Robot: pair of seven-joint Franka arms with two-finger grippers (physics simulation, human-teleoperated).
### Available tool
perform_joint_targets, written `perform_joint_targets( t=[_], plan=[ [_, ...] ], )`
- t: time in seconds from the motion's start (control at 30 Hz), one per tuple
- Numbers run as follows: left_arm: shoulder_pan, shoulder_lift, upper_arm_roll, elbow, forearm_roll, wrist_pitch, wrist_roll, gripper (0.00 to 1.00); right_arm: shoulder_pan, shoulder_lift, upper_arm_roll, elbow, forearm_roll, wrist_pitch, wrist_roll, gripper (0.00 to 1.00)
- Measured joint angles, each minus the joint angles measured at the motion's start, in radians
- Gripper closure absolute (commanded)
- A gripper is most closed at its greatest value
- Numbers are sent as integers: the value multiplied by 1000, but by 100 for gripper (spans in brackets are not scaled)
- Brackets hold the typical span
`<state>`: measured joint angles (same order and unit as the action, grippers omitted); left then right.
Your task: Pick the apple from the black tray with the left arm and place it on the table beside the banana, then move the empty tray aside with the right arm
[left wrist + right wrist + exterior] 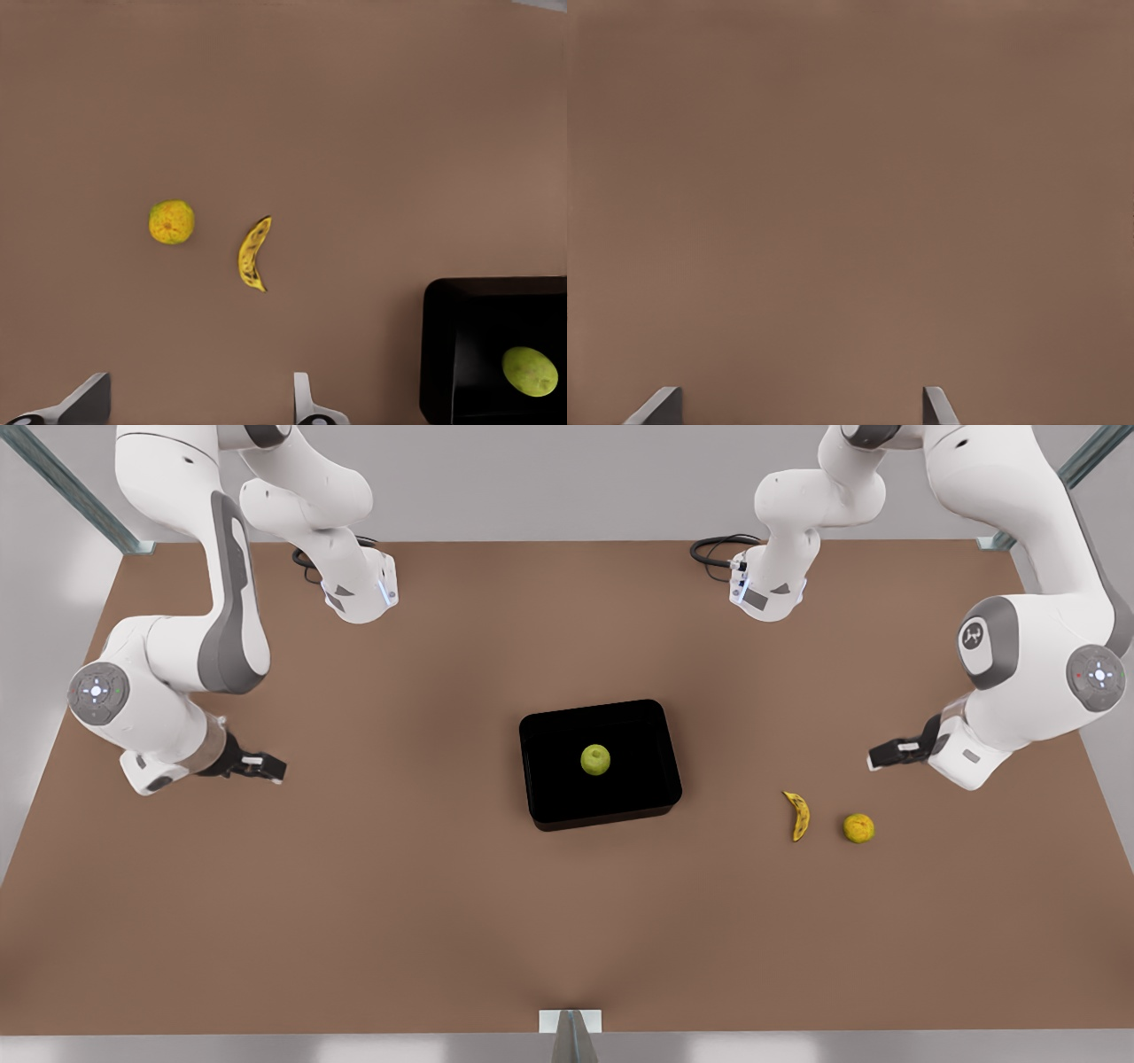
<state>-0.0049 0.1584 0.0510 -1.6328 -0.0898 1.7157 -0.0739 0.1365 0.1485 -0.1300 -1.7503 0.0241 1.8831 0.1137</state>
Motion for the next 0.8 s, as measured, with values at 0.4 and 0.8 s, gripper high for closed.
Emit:
perform_joint_targets(
  t=[0.4, 0.8],
  plan=[
    [-633, 214, -269, -10, 75, 204, -380, 0, 3, -1, 15, 107, -41, 80, -28, 0],
    [-606, 219, -264, -361, 229, 710, -838, 0, 29, 18, 18, 115, -57, 45, -51, 0]
  ],
)
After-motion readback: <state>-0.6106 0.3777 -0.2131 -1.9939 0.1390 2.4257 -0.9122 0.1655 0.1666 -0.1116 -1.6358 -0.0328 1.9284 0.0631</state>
